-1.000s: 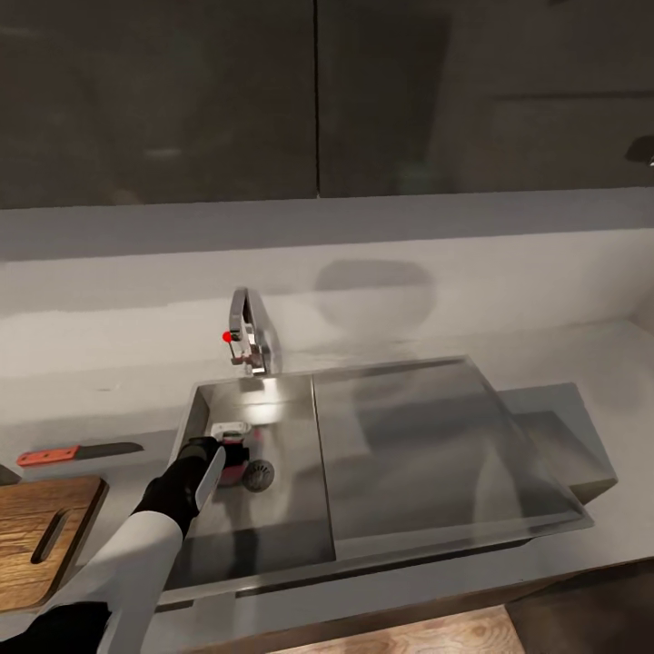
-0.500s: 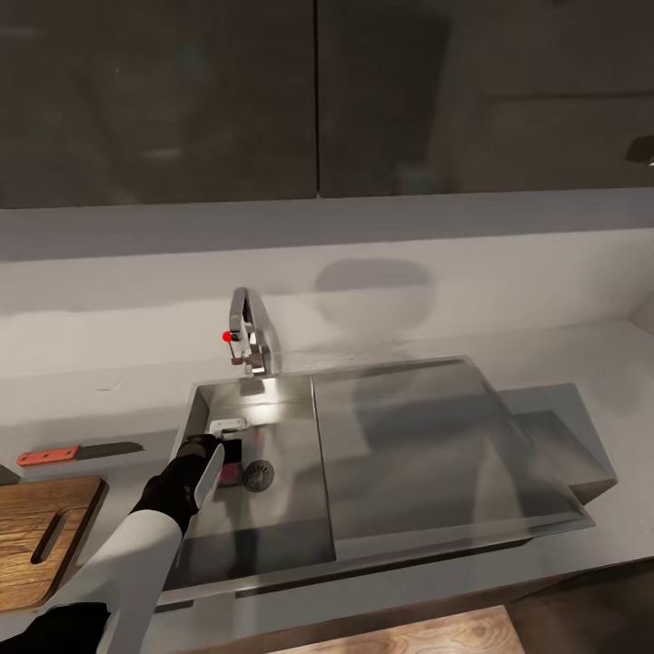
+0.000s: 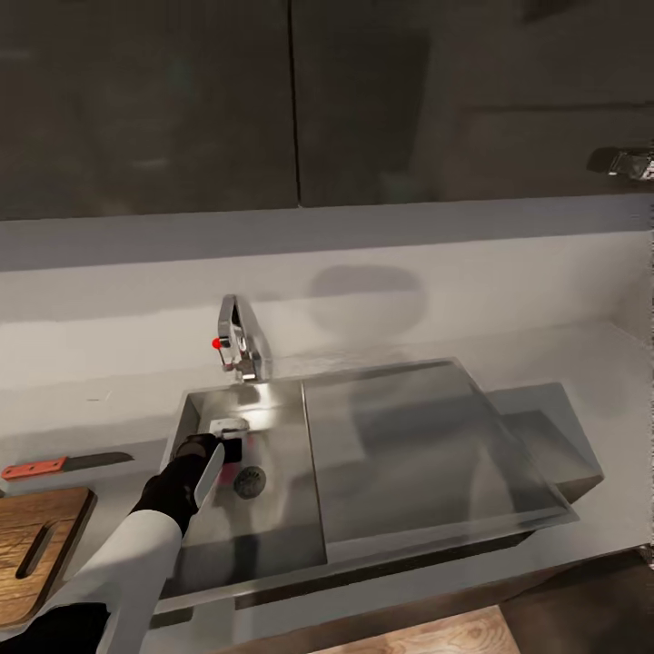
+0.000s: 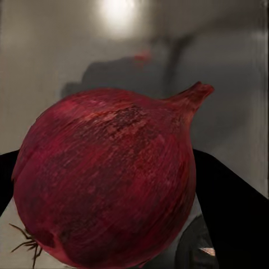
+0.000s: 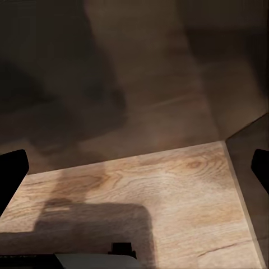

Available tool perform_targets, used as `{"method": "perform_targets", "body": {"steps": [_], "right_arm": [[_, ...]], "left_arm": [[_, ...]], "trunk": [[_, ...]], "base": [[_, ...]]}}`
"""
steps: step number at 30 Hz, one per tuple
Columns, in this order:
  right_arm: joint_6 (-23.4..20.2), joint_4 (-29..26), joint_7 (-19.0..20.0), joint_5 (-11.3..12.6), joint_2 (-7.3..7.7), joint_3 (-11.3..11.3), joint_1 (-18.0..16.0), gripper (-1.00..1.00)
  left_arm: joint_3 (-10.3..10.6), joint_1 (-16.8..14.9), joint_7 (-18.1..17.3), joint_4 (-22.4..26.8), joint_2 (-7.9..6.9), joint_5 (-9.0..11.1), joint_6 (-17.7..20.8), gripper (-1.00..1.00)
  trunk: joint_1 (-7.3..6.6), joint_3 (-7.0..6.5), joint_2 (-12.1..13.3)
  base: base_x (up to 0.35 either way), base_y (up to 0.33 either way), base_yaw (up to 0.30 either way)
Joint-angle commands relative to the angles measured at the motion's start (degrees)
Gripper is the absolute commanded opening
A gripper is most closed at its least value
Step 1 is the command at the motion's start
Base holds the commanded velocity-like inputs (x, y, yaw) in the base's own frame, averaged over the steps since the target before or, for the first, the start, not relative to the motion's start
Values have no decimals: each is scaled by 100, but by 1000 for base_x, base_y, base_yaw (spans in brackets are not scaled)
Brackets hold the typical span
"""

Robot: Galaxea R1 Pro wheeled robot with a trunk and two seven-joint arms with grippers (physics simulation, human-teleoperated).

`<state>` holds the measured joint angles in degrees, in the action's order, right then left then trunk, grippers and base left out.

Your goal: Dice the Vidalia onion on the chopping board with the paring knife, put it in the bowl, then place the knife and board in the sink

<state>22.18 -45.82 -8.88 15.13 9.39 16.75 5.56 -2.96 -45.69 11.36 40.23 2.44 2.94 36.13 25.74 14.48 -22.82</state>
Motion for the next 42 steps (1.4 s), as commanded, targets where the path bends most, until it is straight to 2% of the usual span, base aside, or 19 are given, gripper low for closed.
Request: {"method": "perform_targets", "body": {"steps": [1,7,10,12,15,19,25,30,42], "right_arm": [[15,-9,-44,43,10,39,-2,100],[15,-7,-44,42,10,39,-2,100],[15,-6,-44,42,10,39,-2,100],[15,-8,-44,42,10,39,-2,100],[15,-7,-44,42,10,39,-2,100],[16,-8,-44,42,10,39,-2,100],[17,-7,-44,42,10,39,-2,100],[22,-6,-45,42,10,39,-2,100],[24,-6,-53,38,10,39,-2,100]], "left_arm": [[-18,-2,32,57,4,33,27,-100],[-11,-2,40,652,9,56,82,-100],[-6,-2,41,1172,10,63,165,-100],[-4,-1,41,1542,11,65,286,-100],[-2,55,37,2344,11,69,727,-100],[0,412,34,3224,4,69,1198,-100],[5,1034,25,4183,3,70,1367,-100],[7,1297,24,4397,2,67,1384,-100],[40,1369,24,4478,2,73,1394,-100]], "trunk": [[4,1,-10],[4,-53,-10],[4,-79,-10],[4,-97,-10],[4,-123,-10],[4,-159,-10],[4,-213,-10],[4,-258,-10],[4,-369,-10]], "base": [[0,0,-106],[0,0,-106],[0,0,-106],[0,0,-106],[0,0,-104],[0,0,-96],[0,0,-81],[-32,1,-21],[-277,80,77]]}}
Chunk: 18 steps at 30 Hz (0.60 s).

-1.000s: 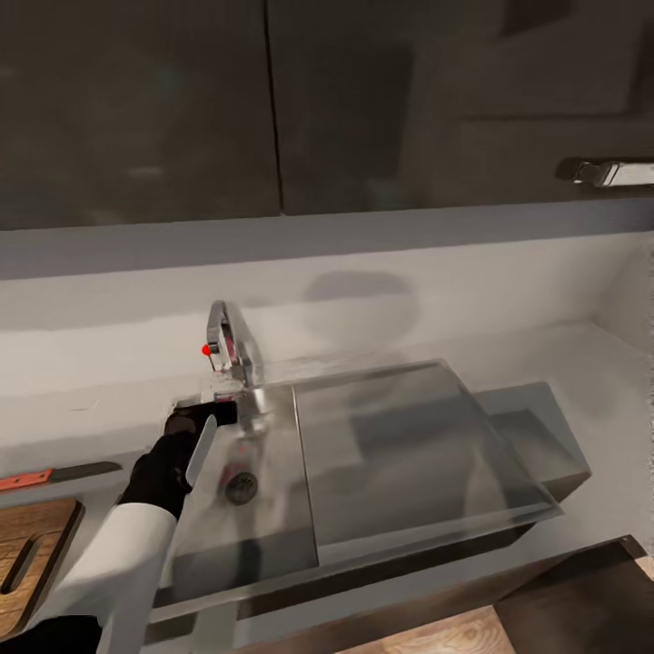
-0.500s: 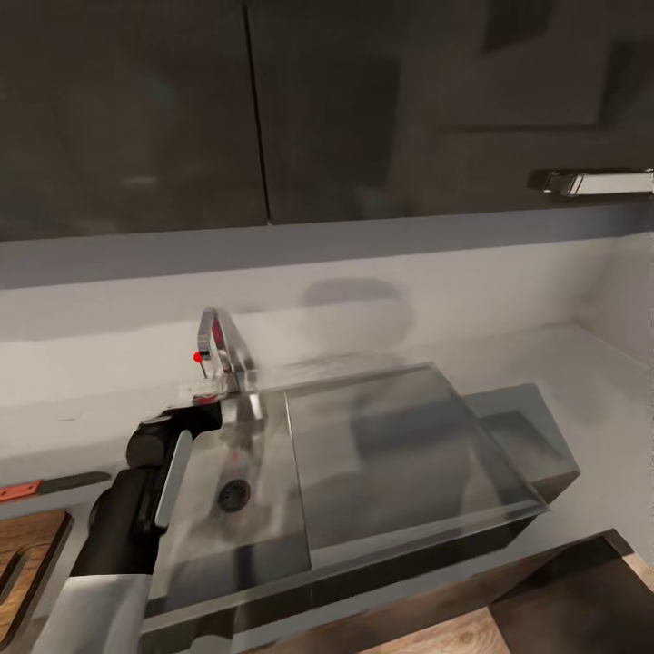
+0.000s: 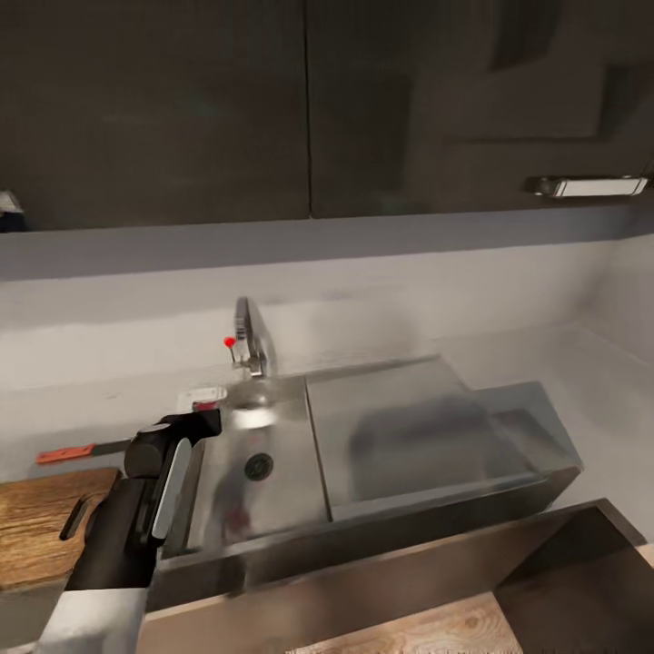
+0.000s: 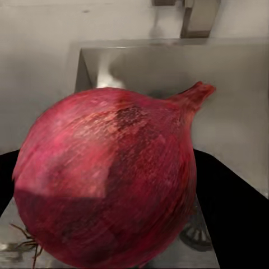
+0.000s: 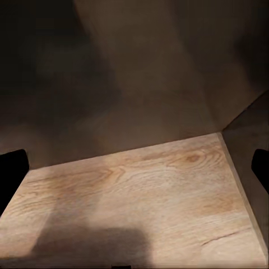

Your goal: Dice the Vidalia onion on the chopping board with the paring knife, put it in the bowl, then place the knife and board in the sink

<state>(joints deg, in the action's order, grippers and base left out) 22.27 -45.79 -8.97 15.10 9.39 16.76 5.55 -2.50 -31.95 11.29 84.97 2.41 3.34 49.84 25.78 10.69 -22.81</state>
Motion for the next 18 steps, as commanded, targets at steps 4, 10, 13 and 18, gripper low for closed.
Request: {"method": "perform_targets", "body": {"steps": [4,10,13,18], "right_arm": [[14,-9,-43,41,6,37,-1,100],[14,0,-43,38,5,37,-1,100],[14,15,-43,38,2,37,-1,100],[14,17,-43,44,1,37,-1,100]], "left_arm": [[-5,-4,31,10,5,35,26,-100],[-4,-4,31,16,5,35,26,-100],[-4,-4,31,19,5,35,26,-100],[-1,-4,31,20,5,35,26,-100]], "trunk": [[0,-26,-11],[0,-81,-11],[0,-108,-11],[0,-152,-11]], "base": [[-321,123,130],[-313,159,138],[-265,215,140],[-184,262,137]]}}
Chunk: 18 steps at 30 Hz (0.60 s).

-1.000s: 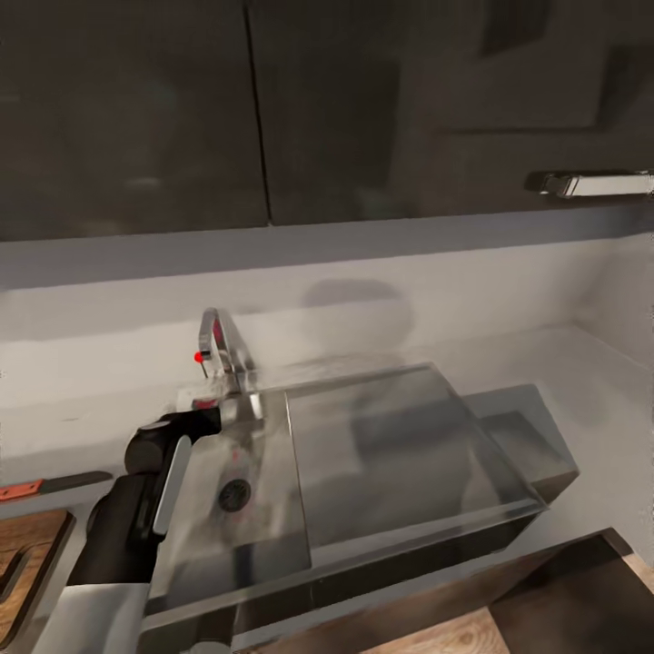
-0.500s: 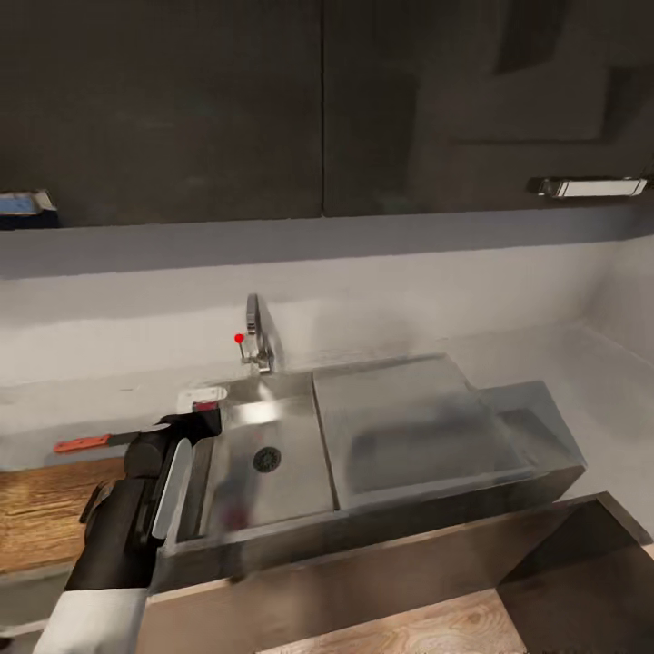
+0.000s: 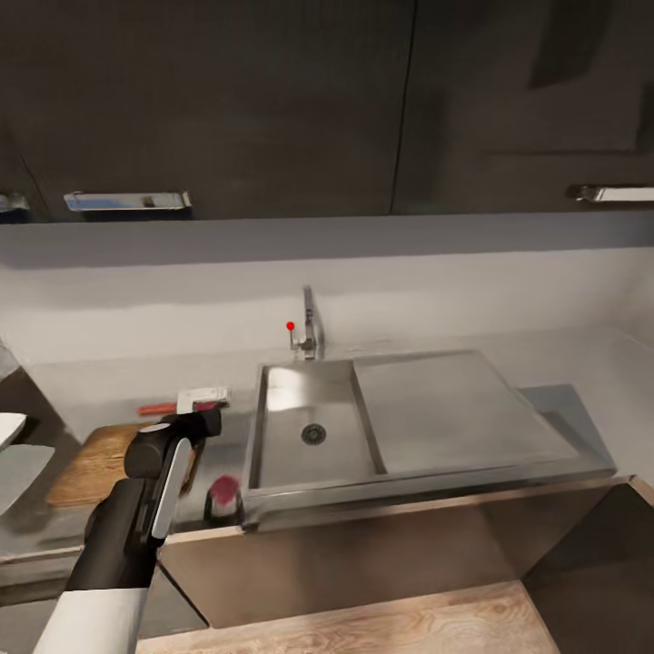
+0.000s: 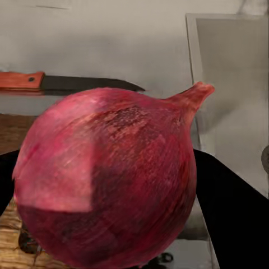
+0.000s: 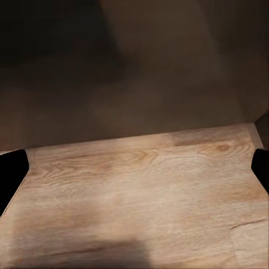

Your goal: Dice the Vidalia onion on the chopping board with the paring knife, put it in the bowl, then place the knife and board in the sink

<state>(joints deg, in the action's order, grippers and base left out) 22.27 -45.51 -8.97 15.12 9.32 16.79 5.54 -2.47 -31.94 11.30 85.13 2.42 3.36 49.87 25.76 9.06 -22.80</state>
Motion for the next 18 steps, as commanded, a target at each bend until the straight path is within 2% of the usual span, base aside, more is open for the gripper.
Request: {"method": "perform_targets", "body": {"steps": [1,18], "right_arm": [[14,-11,-43,41,11,35,-1,100],[14,-11,-35,41,15,35,-1,100]], "left_arm": [[-5,-5,30,4,4,33,22,-100],[-5,-5,28,-5,4,33,22,-100]], "trunk": [[2,4,-12],[2,-11,-12]], "base": [[-143,282,108],[-23,311,12]]}}
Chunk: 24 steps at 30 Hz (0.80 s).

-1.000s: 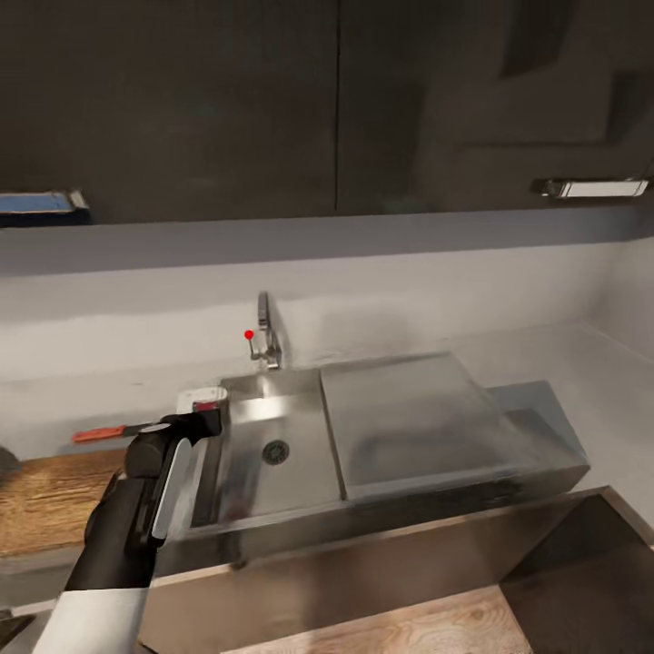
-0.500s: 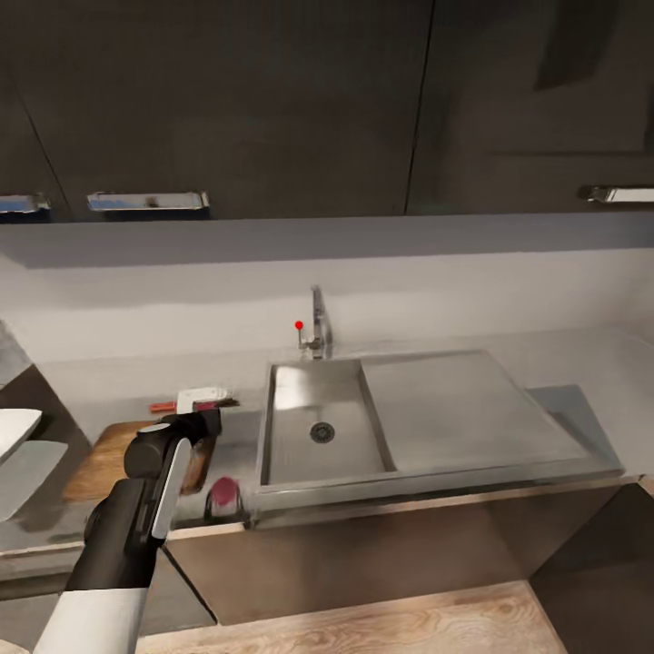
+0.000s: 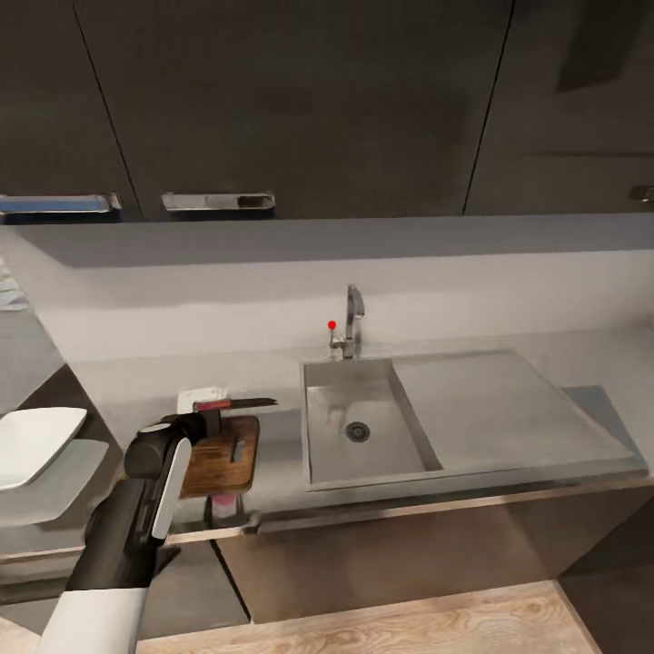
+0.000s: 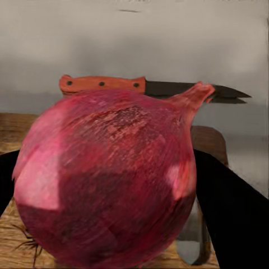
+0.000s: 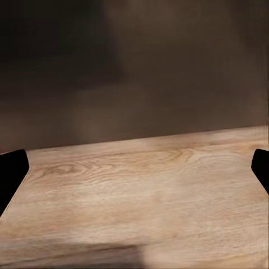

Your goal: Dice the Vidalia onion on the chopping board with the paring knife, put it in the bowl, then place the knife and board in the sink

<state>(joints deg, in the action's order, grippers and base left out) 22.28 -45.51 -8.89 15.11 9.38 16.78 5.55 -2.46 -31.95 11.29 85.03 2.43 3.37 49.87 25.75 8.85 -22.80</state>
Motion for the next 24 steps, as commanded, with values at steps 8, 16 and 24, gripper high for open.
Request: {"method": "perform_targets", "body": {"steps": [8,16,24], "right_arm": [[14,-11,-43,43,11,35,-1,100],[12,-11,-45,44,11,35,-1,100],[14,-11,-43,44,11,35,-1,100]], "left_arm": [[0,8,26,-26,3,41,23,-100],[110,125,24,-39,8,41,23,-100],[123,136,25,-34,4,41,23,-100]], "trunk": [[4,37,-12],[4,110,-12],[4,166,-12]], "base": [[0,260,0],[0,20,0],[0,0,0]]}}
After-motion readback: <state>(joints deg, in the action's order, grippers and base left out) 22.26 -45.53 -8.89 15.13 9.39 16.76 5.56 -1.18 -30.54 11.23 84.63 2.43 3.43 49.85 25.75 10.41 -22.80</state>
